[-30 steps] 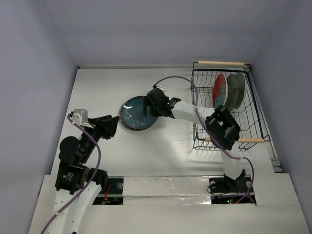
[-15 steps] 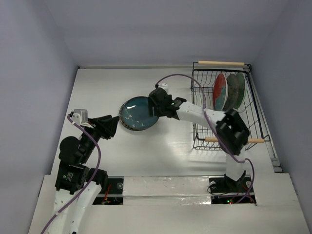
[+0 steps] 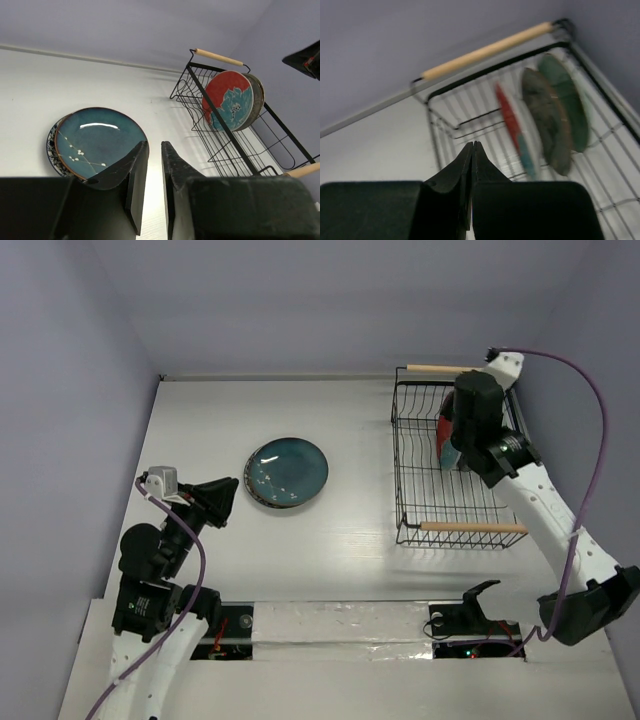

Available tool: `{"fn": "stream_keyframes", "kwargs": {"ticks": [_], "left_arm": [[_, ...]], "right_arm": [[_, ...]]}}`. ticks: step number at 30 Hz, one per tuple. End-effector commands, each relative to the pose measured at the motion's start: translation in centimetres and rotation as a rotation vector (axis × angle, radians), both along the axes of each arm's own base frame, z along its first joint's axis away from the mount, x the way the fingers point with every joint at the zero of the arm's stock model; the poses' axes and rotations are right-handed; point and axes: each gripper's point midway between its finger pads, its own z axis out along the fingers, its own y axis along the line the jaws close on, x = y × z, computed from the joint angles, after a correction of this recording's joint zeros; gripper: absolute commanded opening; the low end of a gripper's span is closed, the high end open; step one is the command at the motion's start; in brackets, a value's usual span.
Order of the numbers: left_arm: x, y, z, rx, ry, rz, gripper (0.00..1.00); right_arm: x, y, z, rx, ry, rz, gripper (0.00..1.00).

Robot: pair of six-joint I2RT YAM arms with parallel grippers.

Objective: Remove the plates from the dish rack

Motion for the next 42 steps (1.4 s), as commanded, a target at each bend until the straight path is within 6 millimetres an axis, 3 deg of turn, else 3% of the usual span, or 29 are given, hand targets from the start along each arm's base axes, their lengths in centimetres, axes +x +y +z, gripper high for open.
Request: {"fn": "stream_keyframes", "kwargs": {"ticks": [1, 4, 5, 9, 11, 15, 18, 21, 28, 34, 37, 42], "left_arm": [[-0.4, 0.3, 1.7, -0.014, -0.062, 0.008, 0.13], [-0.5, 0.0, 1.7, -0.016, -0.062, -0.003, 0.11], [-0.5, 0.1, 1.7, -0.016, -0.062, 0.002, 0.11], [-0.7, 0.0, 1.8, -0.016, -0.067, -0.007, 0.12], [-0.7, 0.0, 1.8, -0.018, -0.065, -0.004, 0.19], [-0.7, 0.1, 1.8, -0.018, -0.066, -0.003, 0.25], [-0.6, 0.1, 1.8, -0.018, -0.065, -0.001, 0.26], [-0.6, 0.1, 1.8, -0.018, -0.065, -0.001, 0.26], [-0.6, 0.2, 1.8, -0.017, -0.065, 0.006, 0.27], [-0.5, 0.2, 1.7, -0.015, -0.062, 0.005, 0.27], [-0.4, 0.1, 1.6, -0.015, -0.056, 0.005, 0.28], [-0.3, 0.1, 1.5, -0.015, -0.051, 0.002, 0.28]], "right_arm": [[-1.0, -5.9, -2.8, -0.111, 0.101, -0.194, 0.0], [-1.1, -9.7, -3.6, -0.119, 0.129, -0.284, 0.12], [-0.6, -9.9, -3.8, -0.115, 0.129, -0.262, 0.25], [1.0, -12.1, -6.3, -0.135, 0.208, -0.281, 0.45], [2.2, -13.5, -8.0, -0.132, 0.254, -0.293, 0.45], [4.1, -12.9, -10.2, -0.102, 0.285, -0.235, 0.46], [5.3, -12.7, -11.9, -0.111, 0.332, -0.223, 0.46], [6.0, -13.7, -13.4, -0.118, 0.369, -0.257, 0.44], [7.5, -14.3, -15.4, -0.126, 0.403, -0.276, 0.35], [6.8, -14.9, -14.3, -0.158, 0.388, -0.296, 0.11], [6.1, -15.0, -11.7, -0.165, 0.335, -0.292, 0.02], [4.4, -15.1, -6.9, -0.17, 0.232, -0.28, 0.0]]}}
